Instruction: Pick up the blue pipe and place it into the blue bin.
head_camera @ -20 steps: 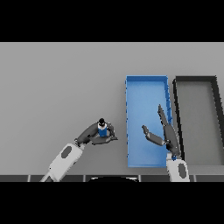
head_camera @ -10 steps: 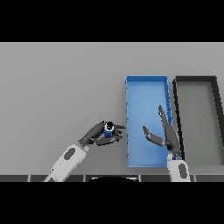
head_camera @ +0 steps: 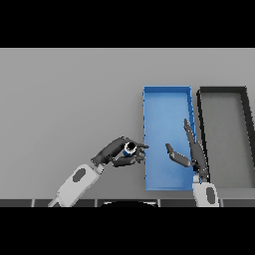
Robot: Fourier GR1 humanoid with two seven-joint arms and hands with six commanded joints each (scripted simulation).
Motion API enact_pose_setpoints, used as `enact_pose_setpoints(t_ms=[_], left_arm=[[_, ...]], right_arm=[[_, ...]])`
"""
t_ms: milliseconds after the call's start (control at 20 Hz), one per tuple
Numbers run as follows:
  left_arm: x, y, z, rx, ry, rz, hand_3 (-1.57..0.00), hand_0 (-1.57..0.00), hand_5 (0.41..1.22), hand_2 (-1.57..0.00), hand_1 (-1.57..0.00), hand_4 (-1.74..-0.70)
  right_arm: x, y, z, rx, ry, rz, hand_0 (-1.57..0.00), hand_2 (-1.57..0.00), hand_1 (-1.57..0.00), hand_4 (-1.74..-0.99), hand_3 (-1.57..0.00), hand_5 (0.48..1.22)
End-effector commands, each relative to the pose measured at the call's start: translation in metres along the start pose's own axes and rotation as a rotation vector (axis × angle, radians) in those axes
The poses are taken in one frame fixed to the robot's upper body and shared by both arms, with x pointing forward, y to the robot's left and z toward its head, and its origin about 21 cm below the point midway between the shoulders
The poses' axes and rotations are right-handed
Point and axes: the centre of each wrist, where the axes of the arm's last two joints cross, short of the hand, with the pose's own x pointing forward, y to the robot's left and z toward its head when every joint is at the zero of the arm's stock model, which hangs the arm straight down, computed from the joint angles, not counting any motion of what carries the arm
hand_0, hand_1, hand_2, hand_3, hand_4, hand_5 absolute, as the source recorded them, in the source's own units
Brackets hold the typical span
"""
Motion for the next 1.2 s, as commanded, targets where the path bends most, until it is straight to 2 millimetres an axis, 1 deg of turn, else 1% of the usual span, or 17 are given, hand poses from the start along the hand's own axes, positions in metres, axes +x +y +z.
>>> enact_pose_setpoints(t_ms=[0, 50, 200, 250, 300, 400, 450, 500, 550, 600, 650, 750, 800, 900, 1000, 1100, 1150], left_arm=[[-0.001, -0.001, -0.005, 0.005, 0.017, -0.006, -1.5, -1.56, 1.219, -1.57, -1.57, -1.74], [-0.004, -0.001, -0.002, 0.003, 0.03, -0.014, -1.5, -1.57, 1.219, -1.57, -1.57, -1.74], [-0.004, -0.001, 0.001, 0.008, 0.038, -0.015, -1.5, -1.57, 1.219, -1.57, -1.57, -1.74], [-0.004, 0.002, 0.001, 0.009, 0.033, -0.013, -1.49, -1.57, 1.219, -1.57, -1.57, -1.74], [-0.004, 0.0, -0.002, 0.006, 0.044, -0.021, -1.49, -1.57, 1.219, -1.57, -1.57, -1.74], [-0.004, 0.001, 0.0, 0.003, 0.04, -0.018, -1.5, -1.57, 1.22, -1.57, -1.57, -1.74], [-0.004, 0.001, -0.002, 0.004, 0.042, -0.017, -1.5, -1.57, 1.22, -1.57, -1.57, -1.74], [-0.004, 0.001, -0.004, 0.0, 0.047, -0.013, -1.5, -1.57, 1.22, -1.57, -1.57, -1.74], [-0.004, 0.0, -0.003, 0.003, 0.043, -0.016, -1.5, -1.57, 1.22, -1.57, -1.57, -1.74], [-0.005, -0.001, -0.005, -0.002, 0.052, -0.013, -1.5, -1.57, 1.221, -1.57, -1.57, -1.74], [-0.005, 0.0, -0.001, -0.007, 0.037, -0.024, -1.49, -1.57, 1.221, -1.57, -1.57, -1.74], [-0.002, 0.0, -0.006, -0.017, 0.036, -0.032, -1.49, -1.57, 1.221, -1.57, -1.57, -1.74], [0.0, 0.004, -0.004, -0.013, 0.036, -0.038, -1.49, -1.57, 1.221, -1.57, -1.57, -1.74], [-0.001, 0.003, -0.008, -0.015, 0.04, -0.043, -1.49, -1.57, 1.221, -1.57, -1.57, -1.74], [-0.002, 0.004, -0.004, -0.011, 0.04, -0.045, -1.48, -1.57, 1.221, -1.57, -1.57, -1.74], [-0.002, 0.001, -0.003, -0.021, 0.041, -0.038, -1.48, -1.57, 1.221, -1.57, -1.57, -1.74], [0.0, 0.003, -0.004, -0.014, 0.031, -0.035, -1.49, -1.57, 1.221, -1.57, -1.57, -1.74]], right_arm=[[0.0, 0.0, 0.001, -0.003, 0.019, -0.012, 0.0, 0.0, 0.0, -1.128, 0.0, 0.605], [0.0, 0.001, 0.002, -0.005, 0.029, -0.019, 0.0, 0.0, 0.0, -1.127, 0.0, 0.605], [-0.002, 0.003, 0.005, -0.006, 0.039, -0.027, 0.0, 0.0, 0.0, -1.178, 0.0, 0.605], [-0.002, 0.003, 0.005, -0.008, 0.034, -0.029, 0.0, 0.0, 0.0, -1.178, 0.0, 0.605], [-0.002, 0.0, 0.004, -0.008, 0.034, -0.032, 0.0, 0.0, 0.0, -1.176, 0.0, 0.605], [0.007, -0.003, 0.005, 0.027, -0.059, -0.1, 0.0, 0.0, 0.0, -1.196, 0.0, 0.622], [0.012, -0.007, 0.003, 0.072, -0.095, -0.175, 0.0, 0.0, 0.0, -1.195, 0.0, 0.608], [0.02, -0.017, 0.002, 0.129, -0.12, -0.218, 0.0, 0.0, 0.0, -1.212, 0.0, 0.589], [0.032, -0.025, 0.0, 0.193, -0.157, -0.231, 0.0, 0.0, 0.0, -1.231, 0.0, 0.572], [0.043, -0.029, -0.004, 0.257, -0.174, -0.239, 0.0, 0.0, 0.0, -1.256, 0.0, 0.558], [0.056, -0.032, -0.007, 0.325, -0.189, -0.241, 0.0, 0.0, 0.0, -1.282, 0.0, 0.537], [0.079, -0.037, -0.013, 0.438, -0.201, -0.21, 0.0, 0.0, 0.0, -1.314, 0.0, 0.5], [0.09, -0.034, -0.018, 0.487, -0.219, -0.197, 0.0, 0.0, 0.0, -1.319, 0.0, 0.501], [0.107, -0.023, -0.025, 0.59, -0.214, -0.179, 0.0, 0.0, 0.0, -1.306, 0.0, 0.502], [0.119, -0.014, -0.033, 0.665, -0.236, -0.142, 0.0, 0.0, 0.0, -1.314, 0.0, 0.51], [0.127, -0.003, -0.045, 0.724, -0.25, -0.083, 0.0, 0.0, 0.0, -1.306, 0.0, 0.521], [0.133, 0.002, -0.048, 0.751, -0.271, -0.067, 0.0, 0.0, 0.0, -1.294, 0.0, 0.523]])
